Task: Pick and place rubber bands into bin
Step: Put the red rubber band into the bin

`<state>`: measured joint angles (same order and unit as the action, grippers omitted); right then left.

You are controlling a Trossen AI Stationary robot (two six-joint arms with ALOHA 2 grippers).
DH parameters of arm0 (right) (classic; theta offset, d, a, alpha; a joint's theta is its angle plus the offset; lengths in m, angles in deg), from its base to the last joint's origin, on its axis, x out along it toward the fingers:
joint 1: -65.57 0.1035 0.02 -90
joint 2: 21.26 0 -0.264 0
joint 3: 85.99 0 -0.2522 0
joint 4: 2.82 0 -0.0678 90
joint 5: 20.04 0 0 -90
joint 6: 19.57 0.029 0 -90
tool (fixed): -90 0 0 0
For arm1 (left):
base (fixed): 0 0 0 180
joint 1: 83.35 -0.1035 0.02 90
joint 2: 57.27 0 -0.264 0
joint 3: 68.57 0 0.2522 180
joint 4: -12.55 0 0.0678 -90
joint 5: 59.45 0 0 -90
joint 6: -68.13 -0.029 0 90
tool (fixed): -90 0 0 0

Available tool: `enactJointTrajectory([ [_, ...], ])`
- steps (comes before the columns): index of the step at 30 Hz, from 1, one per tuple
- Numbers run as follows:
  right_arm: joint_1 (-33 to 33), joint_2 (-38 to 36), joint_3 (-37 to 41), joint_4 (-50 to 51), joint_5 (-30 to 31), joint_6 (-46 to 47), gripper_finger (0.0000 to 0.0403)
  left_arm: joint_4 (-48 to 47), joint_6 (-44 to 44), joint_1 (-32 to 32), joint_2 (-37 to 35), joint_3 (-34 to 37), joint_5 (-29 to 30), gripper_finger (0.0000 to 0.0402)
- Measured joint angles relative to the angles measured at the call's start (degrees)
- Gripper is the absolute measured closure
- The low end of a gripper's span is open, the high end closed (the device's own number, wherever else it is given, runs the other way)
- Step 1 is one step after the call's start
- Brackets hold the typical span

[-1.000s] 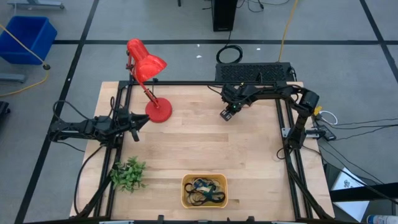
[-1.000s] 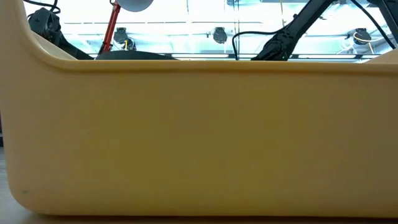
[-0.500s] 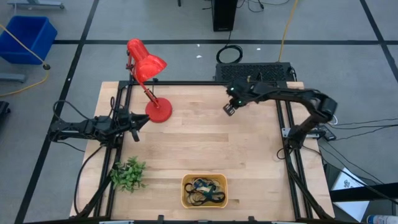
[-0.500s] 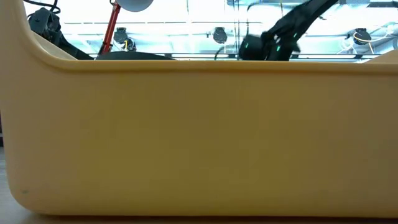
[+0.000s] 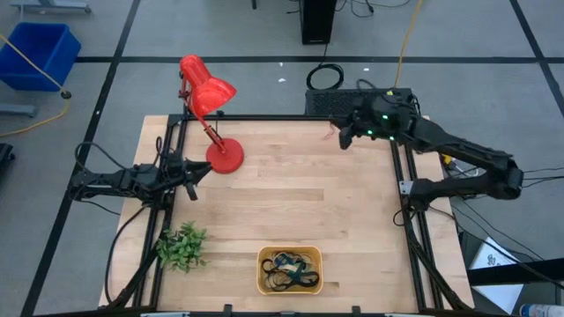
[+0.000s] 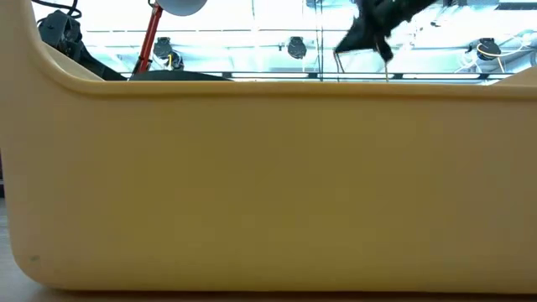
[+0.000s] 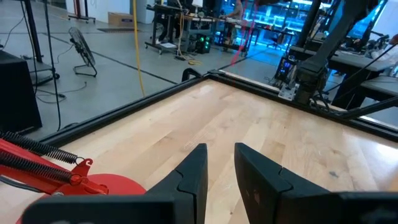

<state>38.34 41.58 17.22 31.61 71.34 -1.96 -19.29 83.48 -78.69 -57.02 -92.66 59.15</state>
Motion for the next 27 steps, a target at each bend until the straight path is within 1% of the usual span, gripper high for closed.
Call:
enactJointTrajectory([
  [3,2.9,-2.9,0.0,-4.2,-2.8,1.3,0.0403,0.9,0.0,0.0,0.0,0.0,0.0,0.0314],
  [6,7.0,-4.1,0.0,-8.5,-4.5,1.7,0.0403,1.5,0.0,0.0,0.0,0.0,0.0,0.0314],
  [12,17.8,-3.1,-0.1,-15.3,-4.5,1.9,0.0403,1.7,0.0,0.0,0.0,0.0,-0.1,0.0314],
  [16,25.7,-0.5,-0.1,-17.0,-4.2,2.0,0.0403,1.7,0.2,0.0,0.0,0.0,-0.1,0.0314],
  [21,35.4,4.4,-0.1,-18.8,-0.1,3.9,0.0403,1.7,0.2,0.0,0.0,0.0,-0.1,0.0314],
  [27,44.7,11.5,-0.1,-26.3,0.3,6.6,0.0403,1.7,0.2,0.0,0.0,0.0,-0.1,0.0314],
])
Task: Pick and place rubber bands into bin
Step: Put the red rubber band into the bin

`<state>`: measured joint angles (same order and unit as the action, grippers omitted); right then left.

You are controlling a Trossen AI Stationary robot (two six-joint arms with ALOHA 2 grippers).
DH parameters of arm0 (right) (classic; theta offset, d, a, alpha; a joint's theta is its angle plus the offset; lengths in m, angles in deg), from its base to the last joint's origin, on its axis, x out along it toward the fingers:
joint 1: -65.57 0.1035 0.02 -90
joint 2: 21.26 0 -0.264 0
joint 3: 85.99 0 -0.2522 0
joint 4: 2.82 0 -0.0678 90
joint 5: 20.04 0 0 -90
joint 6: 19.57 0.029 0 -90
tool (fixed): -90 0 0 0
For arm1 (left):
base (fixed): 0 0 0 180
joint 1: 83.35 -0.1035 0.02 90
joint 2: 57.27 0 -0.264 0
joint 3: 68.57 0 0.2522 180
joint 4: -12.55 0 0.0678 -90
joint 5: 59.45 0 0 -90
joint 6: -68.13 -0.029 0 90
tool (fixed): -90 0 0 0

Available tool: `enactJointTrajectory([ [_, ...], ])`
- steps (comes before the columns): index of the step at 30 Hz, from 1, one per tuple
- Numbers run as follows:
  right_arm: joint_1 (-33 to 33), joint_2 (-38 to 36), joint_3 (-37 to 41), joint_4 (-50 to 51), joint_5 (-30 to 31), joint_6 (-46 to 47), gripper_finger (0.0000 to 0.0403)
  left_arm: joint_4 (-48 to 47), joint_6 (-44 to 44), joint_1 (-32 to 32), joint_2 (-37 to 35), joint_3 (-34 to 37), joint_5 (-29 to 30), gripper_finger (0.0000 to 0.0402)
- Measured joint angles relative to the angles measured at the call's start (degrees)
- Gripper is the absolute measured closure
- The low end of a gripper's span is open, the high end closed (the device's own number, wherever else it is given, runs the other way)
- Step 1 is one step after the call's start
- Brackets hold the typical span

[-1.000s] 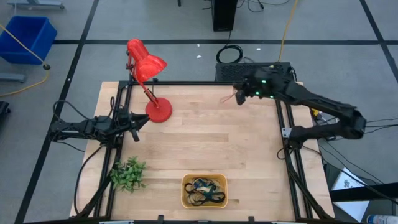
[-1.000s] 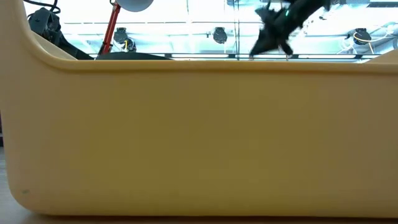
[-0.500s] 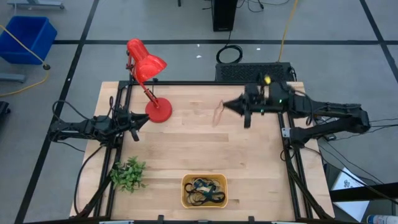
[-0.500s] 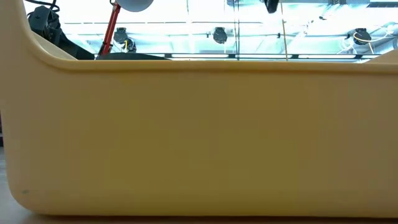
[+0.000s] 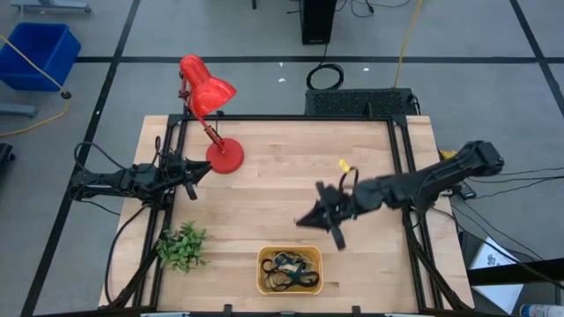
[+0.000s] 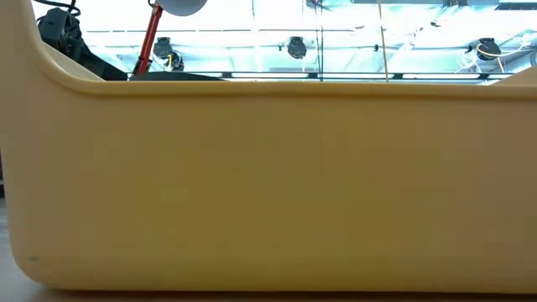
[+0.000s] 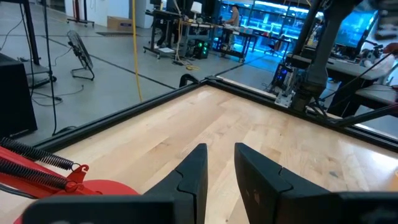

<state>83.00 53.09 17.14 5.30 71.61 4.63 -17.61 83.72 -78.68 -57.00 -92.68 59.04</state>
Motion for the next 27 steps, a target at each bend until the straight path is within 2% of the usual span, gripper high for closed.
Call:
enactJointTrajectory([
  [5,6.0,5.2,0.0,-6.3,0.5,1.7,0.0403,0.0,0.0,0.0,0.0,0.0,0.0,0.0314],
  [12,11.5,11.3,0.0,-7.5,5.9,2.6,0.0403,0.0,0.0,0.0,0.0,0.0,-0.1,0.0314],
  [15,12.8,14.4,0.0,-7.4,7.5,3.8,0.0403,0.0,0.0,0.0,0.0,0.0,-0.2,0.0314],
  [27,13.8,23.5,0.0,-8.8,7.5,8.2,0.0403,0.0,0.0,0.0,0.0,0.0,-0.2,0.0314],
])
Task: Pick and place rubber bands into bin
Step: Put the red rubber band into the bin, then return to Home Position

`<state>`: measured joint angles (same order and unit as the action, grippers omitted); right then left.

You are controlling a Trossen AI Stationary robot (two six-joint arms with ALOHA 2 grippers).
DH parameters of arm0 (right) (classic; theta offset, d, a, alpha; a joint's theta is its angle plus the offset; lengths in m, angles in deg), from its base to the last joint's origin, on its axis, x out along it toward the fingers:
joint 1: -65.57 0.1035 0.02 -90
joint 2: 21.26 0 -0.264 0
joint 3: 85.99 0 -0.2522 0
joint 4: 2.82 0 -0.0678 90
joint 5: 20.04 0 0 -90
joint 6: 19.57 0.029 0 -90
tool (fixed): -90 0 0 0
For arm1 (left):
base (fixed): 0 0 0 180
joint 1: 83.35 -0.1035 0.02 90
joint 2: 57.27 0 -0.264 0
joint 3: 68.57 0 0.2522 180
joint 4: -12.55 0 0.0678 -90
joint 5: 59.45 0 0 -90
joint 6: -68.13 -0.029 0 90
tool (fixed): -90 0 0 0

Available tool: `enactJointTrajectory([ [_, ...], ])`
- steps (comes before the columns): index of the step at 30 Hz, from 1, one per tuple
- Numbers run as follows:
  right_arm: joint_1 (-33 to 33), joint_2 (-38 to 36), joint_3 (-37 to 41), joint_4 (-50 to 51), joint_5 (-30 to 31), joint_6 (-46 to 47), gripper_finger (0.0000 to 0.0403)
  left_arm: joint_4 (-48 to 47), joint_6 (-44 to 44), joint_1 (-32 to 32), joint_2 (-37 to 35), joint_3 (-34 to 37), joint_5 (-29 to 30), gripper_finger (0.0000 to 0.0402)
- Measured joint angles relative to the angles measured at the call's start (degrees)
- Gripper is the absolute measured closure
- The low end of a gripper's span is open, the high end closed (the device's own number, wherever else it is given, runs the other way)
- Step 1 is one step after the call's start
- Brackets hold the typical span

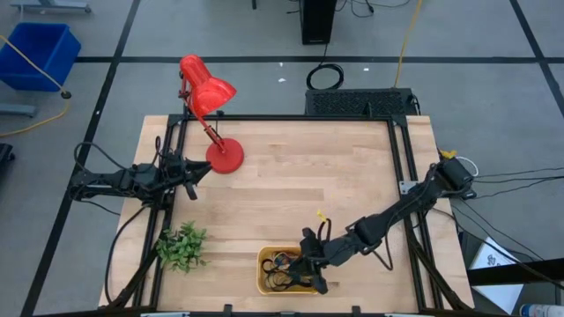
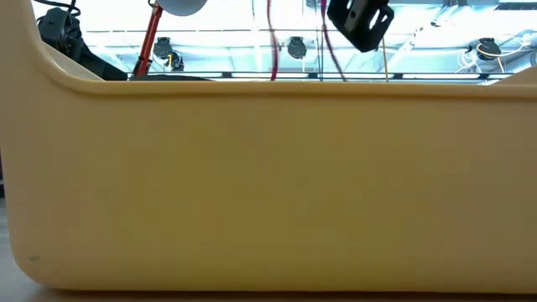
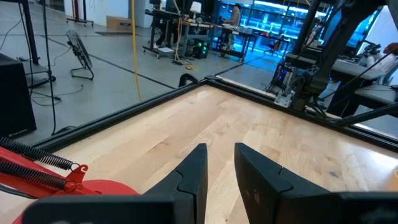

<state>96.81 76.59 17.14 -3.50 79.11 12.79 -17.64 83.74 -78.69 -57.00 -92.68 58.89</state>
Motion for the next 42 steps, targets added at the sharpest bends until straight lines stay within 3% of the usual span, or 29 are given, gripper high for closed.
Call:
enactJointTrajectory([
  [8,-0.5,4.5,0.0,-6.0,-0.1,1.5,0.0403,0.0,0.0,0.0,0.0,0.0,0.0,0.0314],
  [20,-0.8,9.2,0.0,-6.5,-0.2,1.0,0.0401,0.0,0.0,0.0,0.0,0.0,0.1,0.0314],
  [30,-0.9,9.3,0.0,-5.4,0.0,0.4,0.0346,0.0,-3.8,0.0,0.0,0.0,0.2,0.0314],
  [35,-1.2,7.8,0.0,-4.8,-0.2,-4.6,0.0304,0.0,-9.2,0.0,0.0,0.0,0.2,0.0314],
  [42,-4.9,-2.0,0.0,-0.7,-0.1,-18.7,0.0279,0.0,-9.5,0.0,0.0,0.0,0.2,0.0314],
])
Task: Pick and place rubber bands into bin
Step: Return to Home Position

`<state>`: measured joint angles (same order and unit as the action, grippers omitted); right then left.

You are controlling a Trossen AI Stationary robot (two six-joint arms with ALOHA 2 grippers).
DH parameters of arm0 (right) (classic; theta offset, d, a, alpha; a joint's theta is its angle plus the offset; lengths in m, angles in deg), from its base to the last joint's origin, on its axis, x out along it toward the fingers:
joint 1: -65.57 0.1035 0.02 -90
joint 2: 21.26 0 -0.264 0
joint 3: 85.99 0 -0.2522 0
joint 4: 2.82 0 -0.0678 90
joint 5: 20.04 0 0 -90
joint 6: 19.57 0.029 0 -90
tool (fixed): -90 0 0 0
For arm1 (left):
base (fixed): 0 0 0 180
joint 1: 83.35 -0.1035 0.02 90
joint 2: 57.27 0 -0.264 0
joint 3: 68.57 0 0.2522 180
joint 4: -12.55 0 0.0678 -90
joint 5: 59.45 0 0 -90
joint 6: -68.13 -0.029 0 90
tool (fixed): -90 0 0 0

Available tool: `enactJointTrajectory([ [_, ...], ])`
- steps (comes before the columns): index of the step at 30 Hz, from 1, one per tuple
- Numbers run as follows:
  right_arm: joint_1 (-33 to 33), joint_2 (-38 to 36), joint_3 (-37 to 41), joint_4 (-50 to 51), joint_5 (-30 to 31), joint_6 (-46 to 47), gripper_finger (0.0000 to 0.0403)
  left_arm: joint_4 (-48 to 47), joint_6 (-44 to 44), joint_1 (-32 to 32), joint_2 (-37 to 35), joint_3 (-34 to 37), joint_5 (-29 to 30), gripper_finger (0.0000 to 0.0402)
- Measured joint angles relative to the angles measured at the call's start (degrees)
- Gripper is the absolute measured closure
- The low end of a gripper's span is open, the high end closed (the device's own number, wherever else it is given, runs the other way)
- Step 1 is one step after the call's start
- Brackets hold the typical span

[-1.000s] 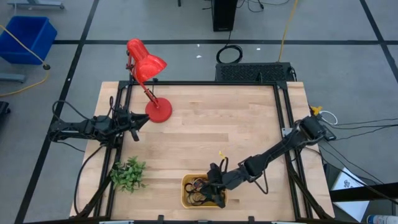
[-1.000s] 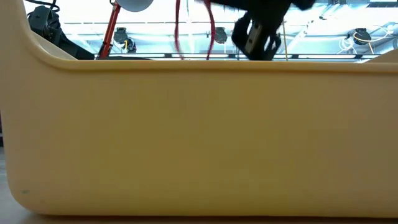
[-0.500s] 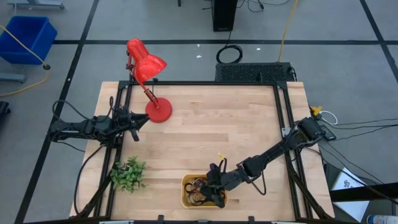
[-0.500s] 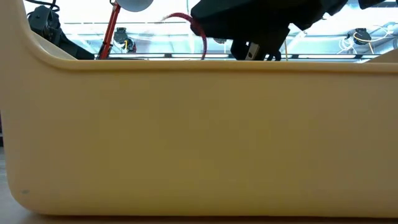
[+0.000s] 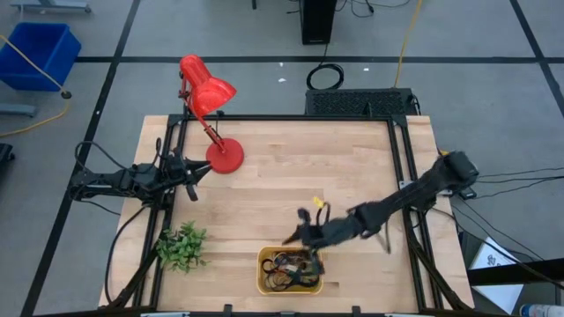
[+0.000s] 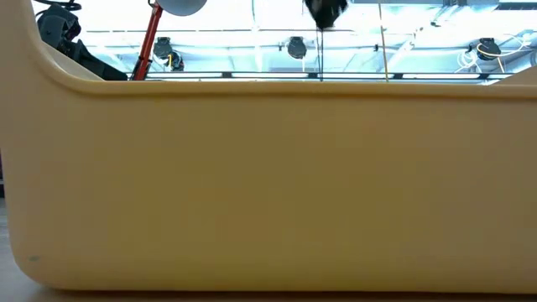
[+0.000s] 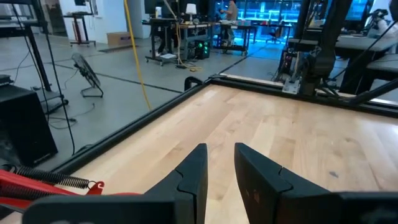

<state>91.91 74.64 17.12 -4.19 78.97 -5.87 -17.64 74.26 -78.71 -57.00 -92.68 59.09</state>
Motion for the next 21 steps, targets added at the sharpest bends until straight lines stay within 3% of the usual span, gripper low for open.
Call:
enactJointTrajectory([
  [11,-8.2,-20.0,0.0,7.0,0.3,-26.8,0.0283,0.0,0.1,0.0,0.0,0.0,0.0,0.0314],
  [21,-22.8,-29.9,0.0,20.5,-0.1,-24.1,0.0283,0.0,0.1,0.0,0.0,0.0,0.0,0.0314],
])
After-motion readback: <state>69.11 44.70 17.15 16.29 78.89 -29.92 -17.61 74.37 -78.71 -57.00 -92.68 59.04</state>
